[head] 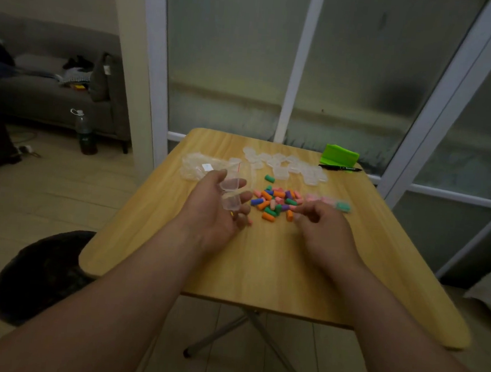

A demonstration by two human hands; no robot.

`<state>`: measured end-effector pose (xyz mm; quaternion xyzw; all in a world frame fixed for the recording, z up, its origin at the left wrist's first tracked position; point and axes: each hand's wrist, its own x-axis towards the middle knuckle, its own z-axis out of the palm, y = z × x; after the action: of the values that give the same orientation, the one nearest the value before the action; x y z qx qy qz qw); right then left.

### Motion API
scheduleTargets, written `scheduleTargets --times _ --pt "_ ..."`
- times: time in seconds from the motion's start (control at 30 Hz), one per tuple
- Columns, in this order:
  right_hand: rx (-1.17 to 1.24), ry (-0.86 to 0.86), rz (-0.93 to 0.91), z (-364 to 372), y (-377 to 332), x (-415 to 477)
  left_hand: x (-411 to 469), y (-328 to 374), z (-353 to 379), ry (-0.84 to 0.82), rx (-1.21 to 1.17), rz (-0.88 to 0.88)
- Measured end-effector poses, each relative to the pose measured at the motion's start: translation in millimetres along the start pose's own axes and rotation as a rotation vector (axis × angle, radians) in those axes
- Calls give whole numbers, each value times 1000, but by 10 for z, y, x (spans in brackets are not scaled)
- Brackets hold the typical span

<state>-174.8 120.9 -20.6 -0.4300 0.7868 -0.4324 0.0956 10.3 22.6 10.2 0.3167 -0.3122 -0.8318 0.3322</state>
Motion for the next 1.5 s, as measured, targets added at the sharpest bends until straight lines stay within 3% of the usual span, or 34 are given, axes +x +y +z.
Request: scheduleTargets --times 0.13,0.47,0.67,0.83,1.03,1.3,1.43,1.5 --pt "-165 -33 -114 212 -82 -44 7 -33 -10 -45 -26 -63" --pt "-331 31 -120 369 -167 -23 18 -52 1 -31 35 -107" --pt "-109 33 -107 265 -189 3 41 -99 -1 -26 65 -127" --pt "71 20 -233 32 -373 -107 -2 -132 67 -104 77 -147" --pt "-67 -76 -363 17 -525 -270 -35 -216 109 -215 103 -186" --pt "-234 -112 -398 75 -469 -263 17 -238 158 -255 80 -196" --pt "-202 -148 -390 52 -438 -244 29 -240 140 -286 39 -201" --pt "-84 -75 -356 -15 -423 -191 34 -231 141 -254 39 -193"
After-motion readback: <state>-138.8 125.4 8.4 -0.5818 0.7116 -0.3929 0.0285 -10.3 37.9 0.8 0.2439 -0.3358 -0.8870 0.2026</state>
